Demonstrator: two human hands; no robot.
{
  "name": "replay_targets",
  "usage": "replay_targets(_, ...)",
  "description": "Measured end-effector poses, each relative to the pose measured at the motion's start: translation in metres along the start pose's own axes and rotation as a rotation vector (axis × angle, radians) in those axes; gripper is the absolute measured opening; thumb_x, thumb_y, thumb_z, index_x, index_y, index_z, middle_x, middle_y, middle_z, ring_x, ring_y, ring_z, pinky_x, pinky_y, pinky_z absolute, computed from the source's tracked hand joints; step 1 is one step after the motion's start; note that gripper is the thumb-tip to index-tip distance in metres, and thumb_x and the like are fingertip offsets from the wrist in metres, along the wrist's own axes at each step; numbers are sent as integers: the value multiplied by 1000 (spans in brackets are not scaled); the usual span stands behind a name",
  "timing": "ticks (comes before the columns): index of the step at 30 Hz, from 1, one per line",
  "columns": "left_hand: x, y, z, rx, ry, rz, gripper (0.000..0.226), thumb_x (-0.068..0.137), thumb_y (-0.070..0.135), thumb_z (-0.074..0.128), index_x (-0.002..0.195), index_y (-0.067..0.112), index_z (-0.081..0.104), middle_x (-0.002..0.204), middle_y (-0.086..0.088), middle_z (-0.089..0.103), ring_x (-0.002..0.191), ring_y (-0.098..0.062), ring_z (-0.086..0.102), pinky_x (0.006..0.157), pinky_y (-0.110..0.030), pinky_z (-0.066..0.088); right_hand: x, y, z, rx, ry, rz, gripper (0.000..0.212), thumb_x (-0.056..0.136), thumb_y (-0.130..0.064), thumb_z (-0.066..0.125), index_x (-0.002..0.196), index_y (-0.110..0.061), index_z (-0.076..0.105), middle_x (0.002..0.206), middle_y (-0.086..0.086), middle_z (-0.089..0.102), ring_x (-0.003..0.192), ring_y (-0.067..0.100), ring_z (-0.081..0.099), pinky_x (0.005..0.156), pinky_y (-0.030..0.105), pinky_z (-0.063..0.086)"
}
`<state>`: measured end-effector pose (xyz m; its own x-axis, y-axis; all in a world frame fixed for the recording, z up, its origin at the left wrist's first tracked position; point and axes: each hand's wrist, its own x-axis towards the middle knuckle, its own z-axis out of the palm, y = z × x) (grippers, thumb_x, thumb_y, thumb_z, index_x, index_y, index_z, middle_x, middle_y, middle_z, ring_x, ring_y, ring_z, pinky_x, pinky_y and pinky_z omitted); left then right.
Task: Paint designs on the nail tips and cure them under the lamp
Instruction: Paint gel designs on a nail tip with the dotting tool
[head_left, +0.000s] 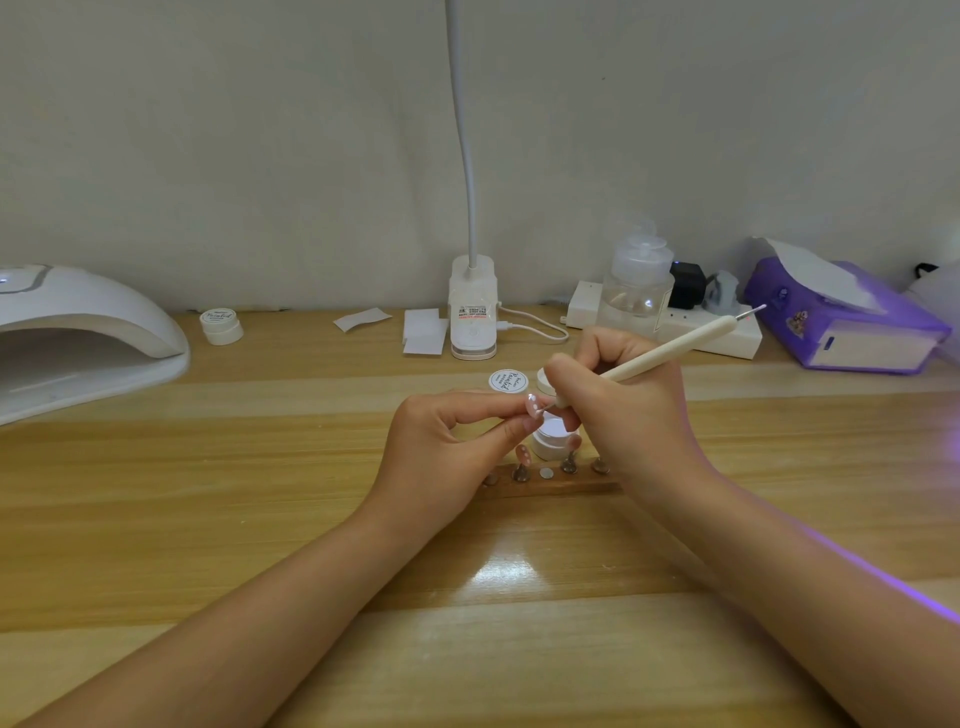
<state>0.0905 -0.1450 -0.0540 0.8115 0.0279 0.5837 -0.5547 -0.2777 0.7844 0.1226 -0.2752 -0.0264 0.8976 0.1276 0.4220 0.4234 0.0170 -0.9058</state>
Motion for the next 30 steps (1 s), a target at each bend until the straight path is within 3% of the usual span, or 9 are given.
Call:
replay_targets(4, 0, 0, 0, -7, -4, -12, 16, 71, 20, 68, 82, 31, 72, 81, 22, 70, 80, 1, 67, 71, -20, 55, -1, 0, 0, 5, -5, 3, 31, 69, -2, 56, 44, -11, 42, 39, 2, 43, 40, 14, 43, 39, 21, 39)
replay_targets(9, 0, 1, 0, 16, -5, 17, 18, 71, 15, 69, 82, 30, 70, 77, 29, 67, 81, 7, 65, 71, -5, 45, -1, 0, 0, -1, -11, 2, 29, 69, -1, 57, 45, -8, 43, 38, 1, 45, 40, 12, 43, 40, 21, 39)
replay_targets(14, 0, 0, 0, 19, -2, 16, 19, 72, 13, 70, 82, 29, 71, 77, 28, 67, 82, 6, 65, 72, -6, 45, 0, 0, 0, 3, -1, -2, 34, 69, -1, 57, 41, -16, 42, 39, 0, 44, 40, 12, 44, 40, 19, 39)
replay_targets(21, 0, 0, 0, 19, -5, 23, 17, 71, 19, 69, 81, 32, 70, 78, 28, 67, 77, 5, 65, 70, -5, 45, 0, 0, 0, -2, -11, -1, 28, 70, -2, 57, 45, -7, 44, 41, 4, 46, 42, 17, 44, 39, 22, 40)
replay_targets(30, 0, 0, 0, 19, -6, 37, 17, 71, 19, 68, 84, 30, 71, 78, 25, 69, 73, -4, 67, 69, -6, 46, -1, 0, 0, -2, -4, -6, 30, 70, -1, 57, 46, -10, 42, 41, 3, 44, 43, 17, 44, 40, 22, 39)
